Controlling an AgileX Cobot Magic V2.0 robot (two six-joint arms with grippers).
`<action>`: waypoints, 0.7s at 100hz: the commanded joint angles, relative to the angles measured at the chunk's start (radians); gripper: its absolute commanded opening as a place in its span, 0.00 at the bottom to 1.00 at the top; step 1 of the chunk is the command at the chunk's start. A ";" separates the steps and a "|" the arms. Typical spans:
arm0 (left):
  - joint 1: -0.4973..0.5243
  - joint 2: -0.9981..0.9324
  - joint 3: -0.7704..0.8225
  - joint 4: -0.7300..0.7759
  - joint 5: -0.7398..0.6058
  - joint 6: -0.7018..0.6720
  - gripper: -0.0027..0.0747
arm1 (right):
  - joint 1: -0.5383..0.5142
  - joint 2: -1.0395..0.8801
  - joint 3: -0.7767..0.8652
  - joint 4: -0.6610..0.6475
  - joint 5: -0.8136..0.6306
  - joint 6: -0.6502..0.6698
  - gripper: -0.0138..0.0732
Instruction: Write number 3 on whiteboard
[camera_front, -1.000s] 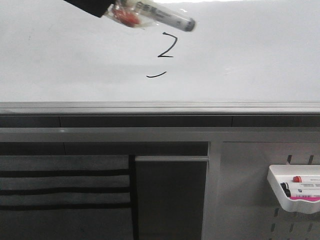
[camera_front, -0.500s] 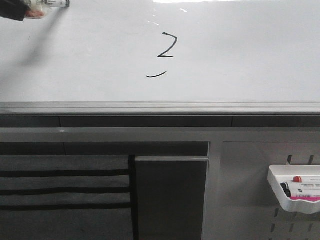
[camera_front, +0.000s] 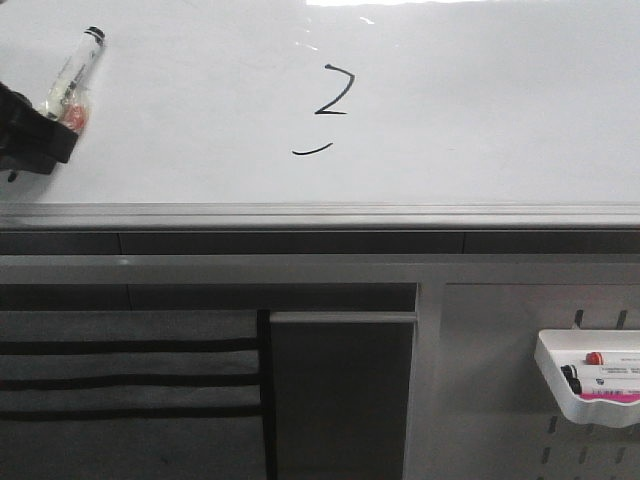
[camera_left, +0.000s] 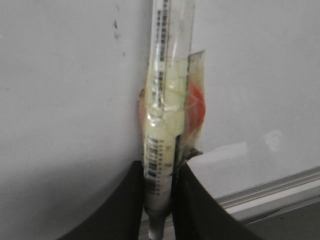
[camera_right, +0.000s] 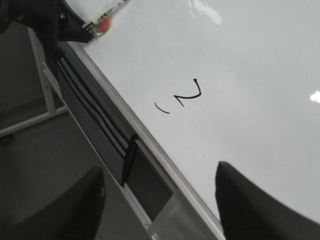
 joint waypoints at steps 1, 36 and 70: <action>0.003 -0.011 -0.024 -0.008 -0.044 -0.012 0.11 | -0.007 -0.005 -0.024 0.031 -0.037 -0.001 0.64; 0.003 -0.020 -0.026 -0.008 -0.041 -0.012 0.51 | -0.007 -0.005 -0.024 0.033 -0.037 0.007 0.64; 0.005 -0.285 -0.026 0.062 0.246 -0.017 0.56 | -0.007 -0.048 -0.024 -0.204 -0.055 0.505 0.64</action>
